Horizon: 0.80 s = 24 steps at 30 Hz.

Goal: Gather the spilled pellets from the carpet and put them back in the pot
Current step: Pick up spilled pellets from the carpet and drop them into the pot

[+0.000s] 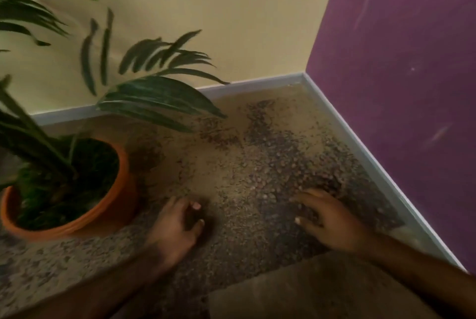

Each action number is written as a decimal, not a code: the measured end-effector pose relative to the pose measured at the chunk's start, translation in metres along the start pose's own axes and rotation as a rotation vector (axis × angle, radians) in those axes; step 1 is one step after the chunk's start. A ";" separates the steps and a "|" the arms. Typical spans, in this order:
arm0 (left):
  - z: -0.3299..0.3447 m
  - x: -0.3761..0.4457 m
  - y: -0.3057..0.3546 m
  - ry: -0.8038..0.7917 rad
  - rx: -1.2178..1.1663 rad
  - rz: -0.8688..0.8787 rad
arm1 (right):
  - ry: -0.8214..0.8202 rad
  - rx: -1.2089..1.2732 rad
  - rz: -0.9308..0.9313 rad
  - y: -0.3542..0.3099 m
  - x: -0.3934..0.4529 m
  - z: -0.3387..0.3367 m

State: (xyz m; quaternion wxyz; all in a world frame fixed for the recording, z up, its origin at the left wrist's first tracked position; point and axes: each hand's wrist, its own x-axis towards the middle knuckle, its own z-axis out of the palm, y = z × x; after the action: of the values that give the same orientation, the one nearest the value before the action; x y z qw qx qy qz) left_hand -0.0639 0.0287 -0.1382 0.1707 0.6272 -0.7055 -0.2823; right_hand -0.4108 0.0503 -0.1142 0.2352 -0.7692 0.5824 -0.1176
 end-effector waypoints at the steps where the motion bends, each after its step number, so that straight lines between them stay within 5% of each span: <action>1: 0.005 0.009 0.004 0.016 0.027 0.012 | 0.030 -0.004 0.016 0.007 -0.001 0.005; 8: 0.037 0.083 0.021 0.226 0.147 -0.071 | 0.207 -0.010 0.185 0.046 0.006 0.032; 16: 0.050 0.128 0.001 0.403 0.217 -0.155 | 0.192 -0.136 0.242 0.072 0.003 0.070; 20: 0.038 0.158 -0.017 0.309 0.280 -0.279 | 0.226 -0.141 0.215 0.076 0.004 0.076; 24: 0.043 0.160 -0.026 0.287 0.207 -0.217 | 0.239 -0.128 0.222 0.078 0.006 0.077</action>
State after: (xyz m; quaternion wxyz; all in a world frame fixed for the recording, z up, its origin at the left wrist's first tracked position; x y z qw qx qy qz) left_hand -0.0937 -0.1215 -0.2058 0.1728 0.7474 -0.6276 -0.1327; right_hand -0.4395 0.0454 -0.2201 0.1264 -0.6940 0.6940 -0.1440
